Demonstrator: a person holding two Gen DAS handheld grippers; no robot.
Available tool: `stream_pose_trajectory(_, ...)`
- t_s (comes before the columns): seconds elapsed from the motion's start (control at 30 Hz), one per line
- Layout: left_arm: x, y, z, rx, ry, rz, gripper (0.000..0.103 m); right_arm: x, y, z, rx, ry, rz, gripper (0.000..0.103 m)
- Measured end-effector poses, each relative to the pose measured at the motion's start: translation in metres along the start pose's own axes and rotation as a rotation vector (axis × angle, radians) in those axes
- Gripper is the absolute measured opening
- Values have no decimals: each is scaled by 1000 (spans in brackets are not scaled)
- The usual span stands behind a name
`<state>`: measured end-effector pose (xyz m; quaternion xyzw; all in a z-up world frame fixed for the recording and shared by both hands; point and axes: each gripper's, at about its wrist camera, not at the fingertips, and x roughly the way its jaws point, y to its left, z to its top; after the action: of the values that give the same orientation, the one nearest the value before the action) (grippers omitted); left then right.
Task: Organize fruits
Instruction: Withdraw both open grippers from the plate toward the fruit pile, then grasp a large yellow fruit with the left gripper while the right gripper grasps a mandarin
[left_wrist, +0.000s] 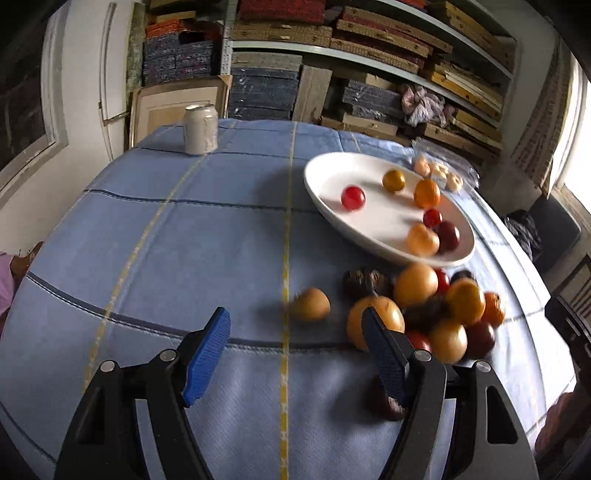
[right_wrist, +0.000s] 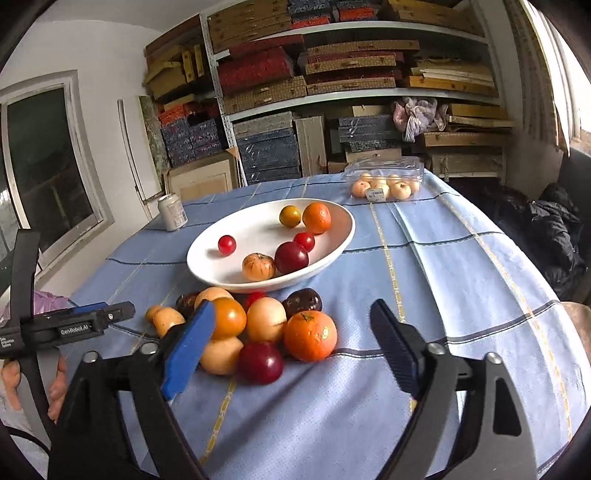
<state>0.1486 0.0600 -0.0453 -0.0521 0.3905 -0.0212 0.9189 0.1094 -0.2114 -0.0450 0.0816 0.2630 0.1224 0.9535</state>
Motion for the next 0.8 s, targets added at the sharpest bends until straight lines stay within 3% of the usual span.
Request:
stream_pose_trajectory(0.23,1,-25,-10,108,-23,18,75,2,-1,-2,-4,7,-12,90)
stream_pose_trajectory(0.5,14,-38,-2,124,-1,-23,75,8,-2,0,5,31,-8,93)
stream_pose_trajectory(0.63,27,-47,1,152,15,4,75,9,-5,1,20,39,-1,93)
stream_pose_trajectory(0.8,26,-39,-4,160,20,21,82,9,-5,1,19,46,7,93)
